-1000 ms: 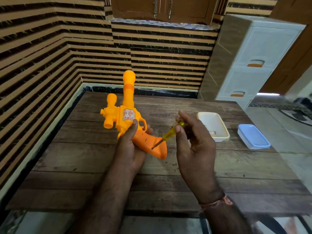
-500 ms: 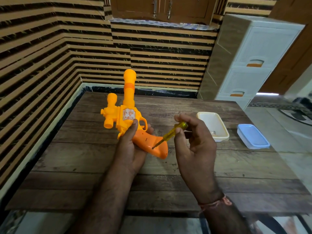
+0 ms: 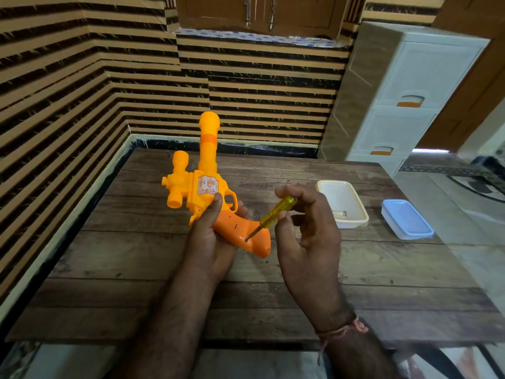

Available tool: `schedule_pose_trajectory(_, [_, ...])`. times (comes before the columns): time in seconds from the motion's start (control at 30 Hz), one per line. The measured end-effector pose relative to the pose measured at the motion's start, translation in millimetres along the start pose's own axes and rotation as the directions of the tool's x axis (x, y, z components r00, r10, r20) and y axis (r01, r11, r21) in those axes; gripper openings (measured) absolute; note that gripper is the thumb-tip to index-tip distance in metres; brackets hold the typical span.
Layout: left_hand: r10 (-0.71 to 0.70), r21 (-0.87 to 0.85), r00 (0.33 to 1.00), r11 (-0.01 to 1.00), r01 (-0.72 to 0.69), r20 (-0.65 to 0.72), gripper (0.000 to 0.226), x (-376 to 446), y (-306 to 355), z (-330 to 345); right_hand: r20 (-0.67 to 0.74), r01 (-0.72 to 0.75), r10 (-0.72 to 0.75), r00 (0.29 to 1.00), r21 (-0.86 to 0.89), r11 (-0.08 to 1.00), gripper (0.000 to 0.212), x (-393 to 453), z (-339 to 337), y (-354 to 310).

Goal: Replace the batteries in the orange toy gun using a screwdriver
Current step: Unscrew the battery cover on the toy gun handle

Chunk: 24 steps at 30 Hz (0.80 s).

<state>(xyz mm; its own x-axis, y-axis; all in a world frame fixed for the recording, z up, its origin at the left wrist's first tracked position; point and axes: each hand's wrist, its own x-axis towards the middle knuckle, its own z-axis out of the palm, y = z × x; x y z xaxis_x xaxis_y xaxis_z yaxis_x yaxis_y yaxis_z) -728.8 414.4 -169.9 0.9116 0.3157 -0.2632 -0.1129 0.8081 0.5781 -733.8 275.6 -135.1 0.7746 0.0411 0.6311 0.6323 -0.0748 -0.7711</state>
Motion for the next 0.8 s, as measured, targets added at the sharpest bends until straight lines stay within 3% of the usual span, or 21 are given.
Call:
schedule_pose_trajectory(0.13, [0.025,0.031,1.0,0.999,-0.025,-0.005,0.058,0.8,-1.8,-1.5,-0.033,-0.009,0.009,0.999,0.002,1.0,0.024,2.3,0.7,2.5])
schedule_pose_trajectory(0.27, [0.015,0.005,1.0,1.0,-0.015,-0.017,0.03,2.9,-2.5,-2.3,-0.056,-0.034,0.033,0.998,-0.01,0.999,0.031,3.1,-1.9,3.5])
schedule_pose_trajectory(0.33, [0.013,-0.008,1.0,1.0,-0.013,-0.013,0.027,3.9,-2.5,-2.8,-0.046,-0.07,0.07,0.996,0.013,0.997,0.034,3.3,-1.9,3.0])
schedule_pose_trajectory(0.6, [0.026,0.017,1.0,1.0,-0.026,-0.004,0.059,3.5,-2.0,-2.3,-0.026,-0.009,0.008,1.0,-0.063,0.998,0.029,2.4,0.8,2.6])
schedule_pose_trajectory(0.8, [0.01,-0.046,1.0,0.999,-0.01,-0.006,0.022,5.2,-1.3,-4.1,0.002,0.007,-0.007,1.0,-0.073,0.997,0.039,-0.4,1.7,2.6])
